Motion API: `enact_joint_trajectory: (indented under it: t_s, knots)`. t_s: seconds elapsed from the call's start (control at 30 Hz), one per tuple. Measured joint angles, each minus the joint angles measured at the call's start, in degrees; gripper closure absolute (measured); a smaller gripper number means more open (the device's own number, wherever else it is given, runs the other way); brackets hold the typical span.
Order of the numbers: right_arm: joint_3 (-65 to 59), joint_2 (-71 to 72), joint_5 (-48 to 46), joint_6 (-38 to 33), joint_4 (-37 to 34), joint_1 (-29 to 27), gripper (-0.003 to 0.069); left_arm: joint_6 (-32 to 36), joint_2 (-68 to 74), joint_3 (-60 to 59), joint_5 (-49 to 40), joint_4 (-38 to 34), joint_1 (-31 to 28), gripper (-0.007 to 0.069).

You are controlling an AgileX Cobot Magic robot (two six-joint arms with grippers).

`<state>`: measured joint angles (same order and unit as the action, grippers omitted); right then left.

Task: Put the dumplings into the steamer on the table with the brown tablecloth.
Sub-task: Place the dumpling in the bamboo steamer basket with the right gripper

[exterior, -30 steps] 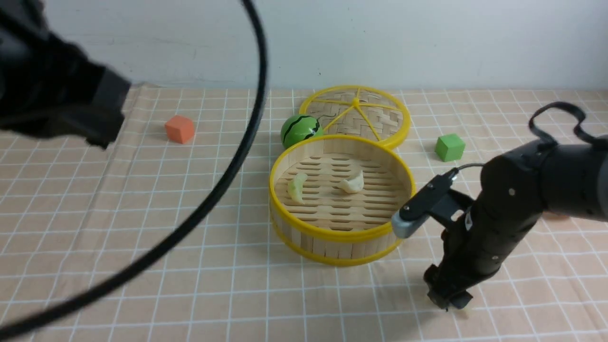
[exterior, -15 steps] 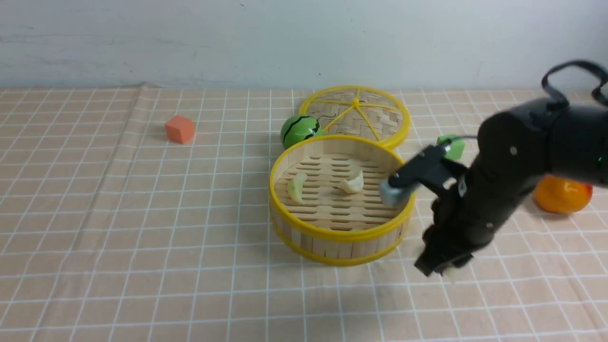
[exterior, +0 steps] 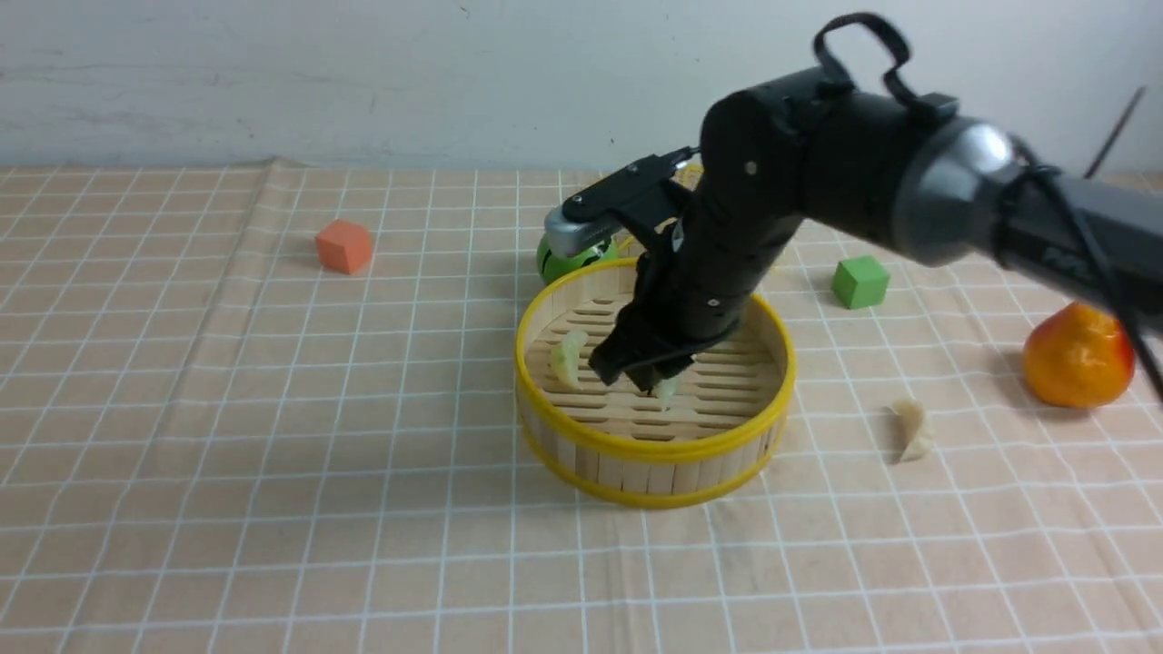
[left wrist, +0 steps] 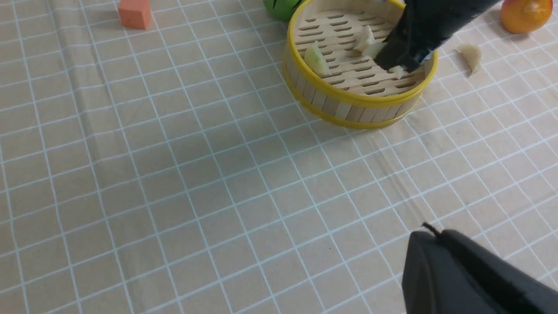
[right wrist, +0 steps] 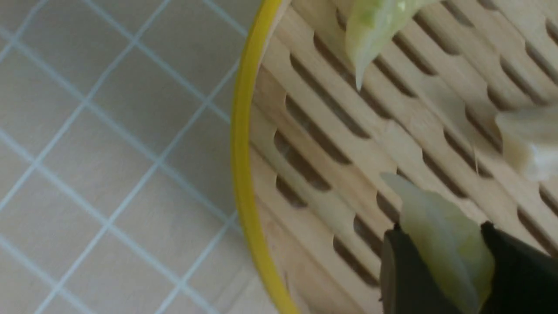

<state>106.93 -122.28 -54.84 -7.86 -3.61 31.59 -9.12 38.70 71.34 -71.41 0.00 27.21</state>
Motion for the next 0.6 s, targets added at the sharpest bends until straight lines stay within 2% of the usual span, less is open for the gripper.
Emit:
enact_joint_trajectory:
  t_s: [0.13, 0.23, 0.33, 0.43, 0.6]
  knots:
    - [4.0, -5.3, 0.0, 0.0, 0.1, 0.0, 0.0442, 0.0, 0.0, 0.0, -0.1, 0.0, 0.0, 0.0638]
    - [6.1, -8.4, -0.4, 0.6, 0.1, 0.0, 0.0368, 0.1, 0.0, 0.0, -0.1, 0.0, 0.0, 0.0638]
    - [7.2, -8.6, -1.1, 3.0, 0.4, 0.0, 0.0257, 0.1, 0.0, 0.0, -0.1, 0.9, 0.0, 0.0638]
    - [10.6, -8.6, -6.6, 4.2, 1.4, 0.0, 0.0146, 0.2, 0.0, 0.0, -0.1, 2.1, 0.0, 0.0638]
    - [17.1, -5.8, -14.9, 2.7, 3.1, 0.0, 0.0082, 0.2, 0.0, 0.0, -0.1, 3.3, 0.0, 0.0638]
